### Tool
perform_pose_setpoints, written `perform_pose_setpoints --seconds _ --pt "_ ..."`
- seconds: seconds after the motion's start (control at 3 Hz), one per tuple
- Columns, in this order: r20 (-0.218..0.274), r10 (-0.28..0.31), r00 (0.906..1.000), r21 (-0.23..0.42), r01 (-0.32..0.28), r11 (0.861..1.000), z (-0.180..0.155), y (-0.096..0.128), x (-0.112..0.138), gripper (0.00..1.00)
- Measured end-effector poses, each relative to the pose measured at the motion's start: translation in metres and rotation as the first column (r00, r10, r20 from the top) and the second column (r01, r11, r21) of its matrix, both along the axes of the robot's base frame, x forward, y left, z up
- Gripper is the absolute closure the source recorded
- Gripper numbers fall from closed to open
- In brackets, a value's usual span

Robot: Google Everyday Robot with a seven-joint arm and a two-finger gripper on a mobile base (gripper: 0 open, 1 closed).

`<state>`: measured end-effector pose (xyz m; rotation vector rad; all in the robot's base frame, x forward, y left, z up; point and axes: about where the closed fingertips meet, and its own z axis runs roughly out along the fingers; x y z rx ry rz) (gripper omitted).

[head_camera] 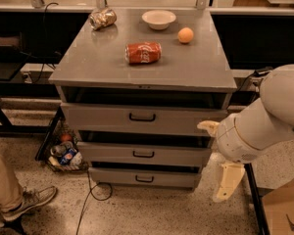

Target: Open middle drawer

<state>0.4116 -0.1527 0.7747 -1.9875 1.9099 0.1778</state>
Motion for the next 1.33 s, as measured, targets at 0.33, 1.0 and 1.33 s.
perform_pose_setpoints --seconds 0.33,1.0,1.33 --pt "0.0 0.0 1.0 0.0 0.0 1.0 0.0 0.0 0.0 0.0" --pt "0.023 -0.061 0.9979 -0.018 0.062 0.998 -0.067 -0.018 0.022 0.0" --pt "0.015 -0.095 0.9954 -0.034 0.095 0.995 -0.122 -0.032 0.043 0.0"
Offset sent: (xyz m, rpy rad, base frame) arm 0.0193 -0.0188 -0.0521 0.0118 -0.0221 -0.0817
